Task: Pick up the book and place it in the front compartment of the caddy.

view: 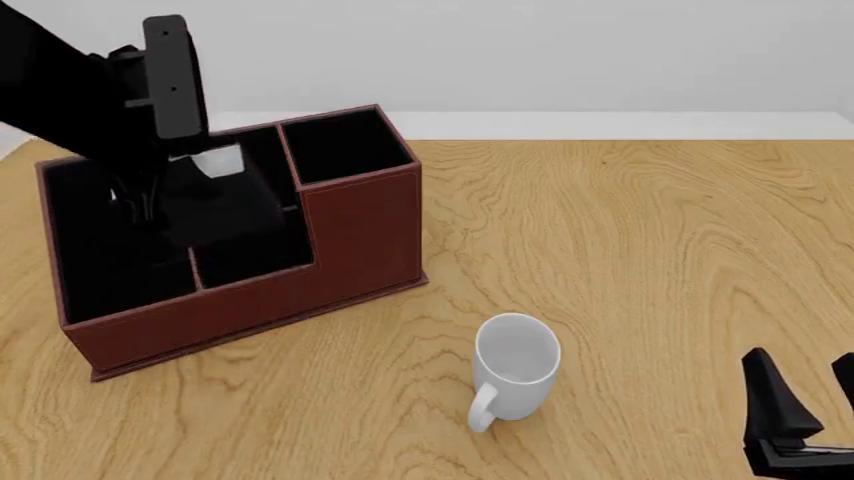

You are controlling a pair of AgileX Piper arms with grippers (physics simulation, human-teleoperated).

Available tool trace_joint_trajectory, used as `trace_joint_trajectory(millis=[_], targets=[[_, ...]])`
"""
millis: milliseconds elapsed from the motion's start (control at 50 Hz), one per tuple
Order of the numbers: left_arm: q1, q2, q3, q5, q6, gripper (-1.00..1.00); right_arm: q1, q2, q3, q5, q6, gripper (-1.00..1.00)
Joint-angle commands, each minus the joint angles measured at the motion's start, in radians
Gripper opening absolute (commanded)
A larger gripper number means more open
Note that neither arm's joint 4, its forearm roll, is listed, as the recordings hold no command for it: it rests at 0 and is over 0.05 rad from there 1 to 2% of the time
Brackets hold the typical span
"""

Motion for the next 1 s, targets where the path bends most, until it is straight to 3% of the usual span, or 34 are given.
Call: trace_joint_trajectory(millis=[20, 160, 200, 240, 380, 400, 600, 640, 660, 780, 1000], targets=[[0.038, 0.047, -0.116, 0.0, 0.056, -1.0, -0.002, -0.013, 0.0, 0.012, 0.004, 1.0], [0.067, 0.076, -0.173, 0.0, 0.099, -1.0, -0.005, -0.012, 0.001, 0.01, 0.003, 1.0], [0.059, 0.092, -0.189, 0.0, 0.072, -1.0, -0.005, -0.011, 0.001, 0.009, 0.002, 1.0], [0.097, 0.096, -0.194, 0.0, 0.131, -1.0, -0.005, -0.01, 0.001, 0.009, 0.001, 1.0], [0.101, 0.132, -0.216, 0.0, 0.122, -1.0, -0.004, -0.002, 0.002, 0.0, -0.002, 1.0], [0.131, 0.136, -0.222, 0.0, 0.166, -1.0, -0.004, -0.003, 0.002, 0.002, -0.003, 1.0], [0.142, 0.219, -0.305, 0.0, 0.163, -1.0, -0.007, 0.0, 0.002, 0.0, -0.008, 1.0], [0.128, 0.244, -0.327, 0.0, 0.123, -1.0, -0.007, 0.002, 0.002, -0.002, -0.01, 1.0], [0.148, 0.26, -0.354, -0.001, 0.162, -1.0, -0.008, 0.004, 0.002, -0.004, -0.011, 1.0], [0.145, 0.316, -0.391, 0.0, 0.142, -1.0, -0.011, 0.013, 0.003, -0.012, -0.013, 1.0], [0.131, 0.367, -0.361, -0.029, 0.121, -1.0, -0.009, 0.023, 0.003, -0.02, -0.022, 1.0]])
